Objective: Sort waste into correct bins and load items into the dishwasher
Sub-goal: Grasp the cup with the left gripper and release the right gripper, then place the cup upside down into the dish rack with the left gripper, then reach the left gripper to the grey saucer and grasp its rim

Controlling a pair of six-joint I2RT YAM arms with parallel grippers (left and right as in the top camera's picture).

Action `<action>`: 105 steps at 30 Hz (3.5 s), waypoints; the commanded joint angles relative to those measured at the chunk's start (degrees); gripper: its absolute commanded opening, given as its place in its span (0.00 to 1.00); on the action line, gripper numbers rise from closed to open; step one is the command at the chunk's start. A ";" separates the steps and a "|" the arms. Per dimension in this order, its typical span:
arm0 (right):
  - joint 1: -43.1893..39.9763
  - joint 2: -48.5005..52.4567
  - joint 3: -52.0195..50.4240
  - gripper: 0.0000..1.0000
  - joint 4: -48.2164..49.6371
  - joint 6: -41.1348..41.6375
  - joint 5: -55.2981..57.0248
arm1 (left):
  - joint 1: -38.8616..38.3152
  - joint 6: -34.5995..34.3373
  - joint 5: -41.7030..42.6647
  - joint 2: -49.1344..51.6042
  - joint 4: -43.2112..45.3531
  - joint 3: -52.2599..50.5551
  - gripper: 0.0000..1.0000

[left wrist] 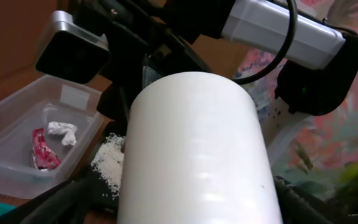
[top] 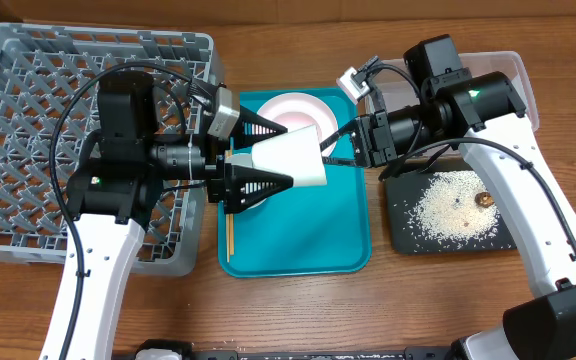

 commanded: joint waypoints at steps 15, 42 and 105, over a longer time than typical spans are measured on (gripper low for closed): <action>0.46 -0.02 -0.15 0.04 0.44 -0.24 -1.79 | -0.42 -0.83 -4.79 0.02 -0.72 0.92 0.52; -11.72 -0.15 -0.13 0.28 -6.45 5.90 51.30 | 8.87 -12.44 -59.21 -1.75 -26.49 1.49 0.04; -16.61 -2.75 -0.13 0.96 -12.96 12.31 63.69 | -3.85 -22.40 -71.56 8.70 -28.72 9.88 1.00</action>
